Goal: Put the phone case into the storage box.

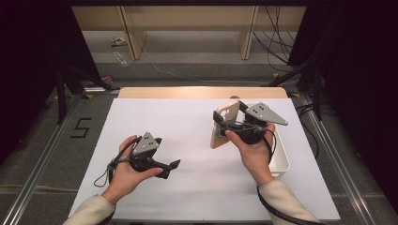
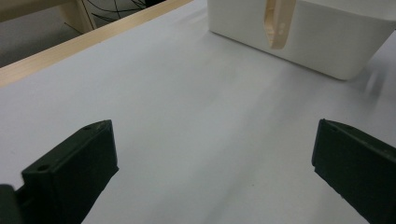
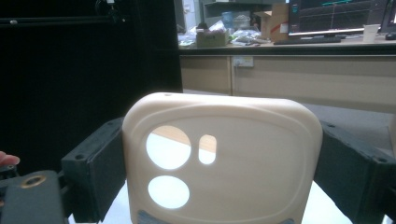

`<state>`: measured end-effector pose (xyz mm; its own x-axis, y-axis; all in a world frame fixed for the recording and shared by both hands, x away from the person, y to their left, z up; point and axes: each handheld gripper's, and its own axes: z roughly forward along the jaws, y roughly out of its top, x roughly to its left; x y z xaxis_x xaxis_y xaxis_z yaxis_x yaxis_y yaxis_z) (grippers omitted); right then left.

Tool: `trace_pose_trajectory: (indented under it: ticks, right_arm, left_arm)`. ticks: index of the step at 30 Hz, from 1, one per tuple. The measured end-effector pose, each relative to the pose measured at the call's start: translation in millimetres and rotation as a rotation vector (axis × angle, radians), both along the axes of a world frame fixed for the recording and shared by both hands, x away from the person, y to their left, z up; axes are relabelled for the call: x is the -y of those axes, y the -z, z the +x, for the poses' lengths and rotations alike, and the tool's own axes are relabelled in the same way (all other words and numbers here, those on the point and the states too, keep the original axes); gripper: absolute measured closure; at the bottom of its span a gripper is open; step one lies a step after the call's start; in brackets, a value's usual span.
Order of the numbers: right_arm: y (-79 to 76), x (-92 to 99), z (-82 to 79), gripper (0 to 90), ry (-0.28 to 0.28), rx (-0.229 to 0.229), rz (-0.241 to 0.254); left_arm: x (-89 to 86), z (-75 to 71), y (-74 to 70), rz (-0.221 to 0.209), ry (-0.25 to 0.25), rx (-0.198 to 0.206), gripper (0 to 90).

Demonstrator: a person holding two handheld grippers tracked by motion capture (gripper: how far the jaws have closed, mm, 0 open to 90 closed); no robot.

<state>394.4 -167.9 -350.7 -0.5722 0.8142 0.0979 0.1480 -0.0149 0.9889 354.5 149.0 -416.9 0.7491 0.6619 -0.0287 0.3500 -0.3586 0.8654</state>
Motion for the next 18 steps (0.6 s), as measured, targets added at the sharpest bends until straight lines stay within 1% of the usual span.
trace_pose_trajectory:
  ticks: [4,9,12,18]
  right_arm:
    - [-1.0,2.5,0.5,11.8,0.007,0.001,0.001]
    - [-3.0,6.8,1.4,11.8,0.019,0.003,0.003]
    - [-3.8,8.8,2.0,11.8,0.023,0.006,0.004]
    - [-5.5,13.0,2.9,11.8,0.036,0.006,0.004]
  left_arm:
    - [-3.2,-0.3,0.8,0.005,-0.002,-0.001,0.0]
    - [-5.6,-0.5,0.5,-0.001,-0.007,0.001,0.0]
    - [-6.6,-0.8,2.6,0.007,-0.009,-0.004,0.0]
    - [-7.4,-1.6,2.4,0.0,-0.011,0.0,0.0]
